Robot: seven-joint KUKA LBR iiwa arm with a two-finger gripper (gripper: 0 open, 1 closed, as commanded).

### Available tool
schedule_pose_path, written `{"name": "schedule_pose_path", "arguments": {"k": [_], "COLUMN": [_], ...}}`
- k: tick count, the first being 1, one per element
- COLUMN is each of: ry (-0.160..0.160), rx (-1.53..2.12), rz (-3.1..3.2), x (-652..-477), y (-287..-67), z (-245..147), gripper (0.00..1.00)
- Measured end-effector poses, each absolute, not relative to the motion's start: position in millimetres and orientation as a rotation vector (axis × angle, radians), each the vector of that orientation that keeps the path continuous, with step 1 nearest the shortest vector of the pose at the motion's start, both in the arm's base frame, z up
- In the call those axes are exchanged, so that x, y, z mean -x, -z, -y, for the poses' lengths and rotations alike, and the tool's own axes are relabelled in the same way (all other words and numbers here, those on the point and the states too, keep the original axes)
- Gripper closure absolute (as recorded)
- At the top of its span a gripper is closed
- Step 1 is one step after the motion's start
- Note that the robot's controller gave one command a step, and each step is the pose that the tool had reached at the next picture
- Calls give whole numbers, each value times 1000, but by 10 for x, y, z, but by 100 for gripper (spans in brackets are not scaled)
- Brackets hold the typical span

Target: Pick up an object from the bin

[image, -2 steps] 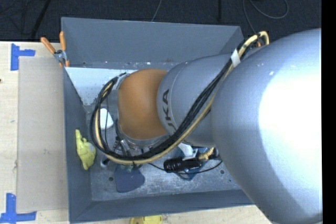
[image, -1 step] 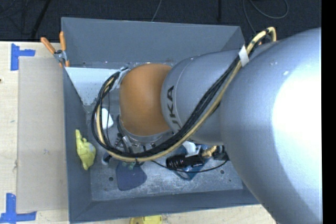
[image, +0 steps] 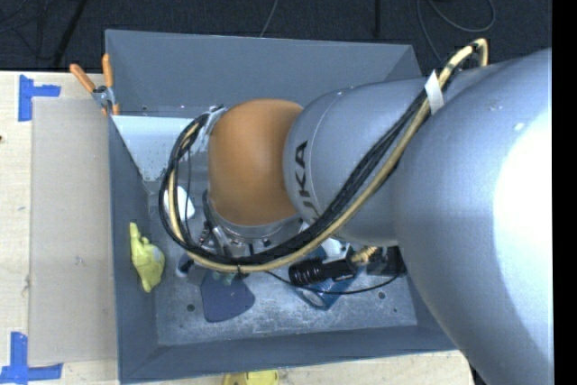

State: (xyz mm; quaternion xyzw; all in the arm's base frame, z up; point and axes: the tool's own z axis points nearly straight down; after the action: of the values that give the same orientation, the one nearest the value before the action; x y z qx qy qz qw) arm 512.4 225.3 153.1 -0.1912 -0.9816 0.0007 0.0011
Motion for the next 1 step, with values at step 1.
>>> {"name": "schedule_pose_path", "arguments": {"k": [1], "ry": [3], "rx": [601], "rz": [3086], "x": [-5136], "y": [-1649], "z": [-2257], "gripper": [100]}}
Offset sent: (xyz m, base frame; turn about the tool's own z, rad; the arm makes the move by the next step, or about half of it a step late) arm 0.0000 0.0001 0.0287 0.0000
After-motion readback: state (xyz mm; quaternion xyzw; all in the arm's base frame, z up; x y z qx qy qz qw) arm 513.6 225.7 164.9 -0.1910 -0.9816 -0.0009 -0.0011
